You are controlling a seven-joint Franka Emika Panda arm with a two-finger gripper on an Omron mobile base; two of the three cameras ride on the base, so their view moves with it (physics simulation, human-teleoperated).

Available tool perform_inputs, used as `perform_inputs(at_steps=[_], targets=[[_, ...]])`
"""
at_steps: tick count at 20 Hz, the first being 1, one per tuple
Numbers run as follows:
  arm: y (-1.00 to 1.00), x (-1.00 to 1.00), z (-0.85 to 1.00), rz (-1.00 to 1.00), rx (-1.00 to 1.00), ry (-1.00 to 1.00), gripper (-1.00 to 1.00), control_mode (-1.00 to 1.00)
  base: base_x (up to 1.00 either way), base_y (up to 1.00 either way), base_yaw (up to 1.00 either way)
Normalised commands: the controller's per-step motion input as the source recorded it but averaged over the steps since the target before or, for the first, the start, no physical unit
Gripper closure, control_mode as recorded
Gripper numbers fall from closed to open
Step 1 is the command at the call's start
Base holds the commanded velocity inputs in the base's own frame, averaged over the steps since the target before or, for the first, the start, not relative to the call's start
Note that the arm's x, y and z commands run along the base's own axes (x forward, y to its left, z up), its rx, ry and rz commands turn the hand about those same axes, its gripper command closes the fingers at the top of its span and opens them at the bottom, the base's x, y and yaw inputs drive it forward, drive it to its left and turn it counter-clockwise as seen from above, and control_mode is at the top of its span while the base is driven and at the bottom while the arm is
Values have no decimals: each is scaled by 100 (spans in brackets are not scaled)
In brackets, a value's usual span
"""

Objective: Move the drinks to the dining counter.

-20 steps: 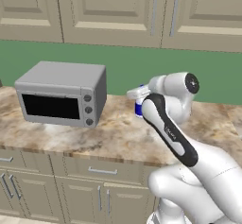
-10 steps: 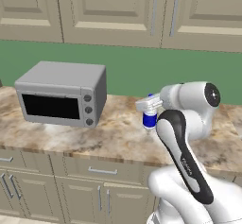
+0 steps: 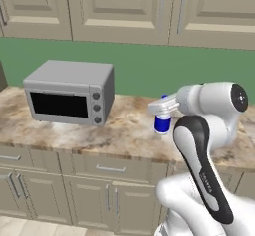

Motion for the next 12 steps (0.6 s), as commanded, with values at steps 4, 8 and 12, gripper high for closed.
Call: perform_inputs(at_steps=[4,8,12], targets=[[0,0,0,0,0,0,100,100,-67,79,2],[0,0,0,0,0,0,100,100,-99,100,28],[0,0,0,0,0,0,100,100,-64,100,52]])
